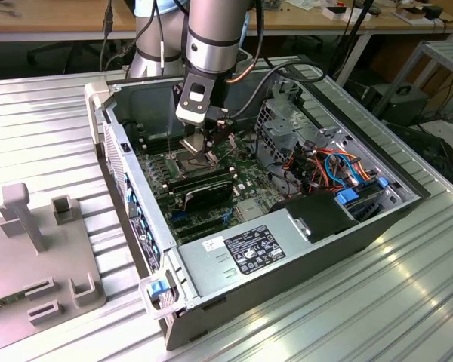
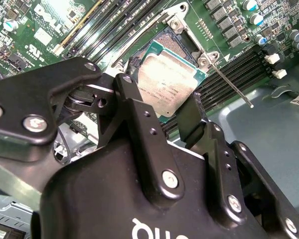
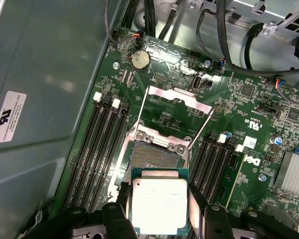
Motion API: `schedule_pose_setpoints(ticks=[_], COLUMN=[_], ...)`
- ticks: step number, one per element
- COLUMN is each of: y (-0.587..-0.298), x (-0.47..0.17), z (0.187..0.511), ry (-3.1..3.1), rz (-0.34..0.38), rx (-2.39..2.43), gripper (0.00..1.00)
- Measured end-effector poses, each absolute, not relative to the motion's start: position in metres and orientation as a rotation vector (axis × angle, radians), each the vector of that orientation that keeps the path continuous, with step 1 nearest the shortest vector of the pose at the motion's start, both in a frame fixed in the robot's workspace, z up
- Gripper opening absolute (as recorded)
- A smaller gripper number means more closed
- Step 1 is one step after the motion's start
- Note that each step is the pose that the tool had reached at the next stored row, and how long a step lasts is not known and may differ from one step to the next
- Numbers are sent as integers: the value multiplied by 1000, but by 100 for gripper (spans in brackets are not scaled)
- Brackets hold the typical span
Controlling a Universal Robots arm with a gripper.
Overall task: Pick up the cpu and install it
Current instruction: 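Place the cpu into insertion slot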
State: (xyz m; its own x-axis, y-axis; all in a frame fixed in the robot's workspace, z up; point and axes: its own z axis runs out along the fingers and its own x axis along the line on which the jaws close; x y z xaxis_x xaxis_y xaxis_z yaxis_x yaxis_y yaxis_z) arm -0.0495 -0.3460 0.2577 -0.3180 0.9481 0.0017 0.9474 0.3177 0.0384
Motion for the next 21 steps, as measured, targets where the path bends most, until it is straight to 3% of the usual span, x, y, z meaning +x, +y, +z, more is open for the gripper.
schedule_pose_setpoints(ticks=[21], y=[-346], x=[-49], z=[251], ry=[2263], rz=[45], rx=[2142], gripper=[55])
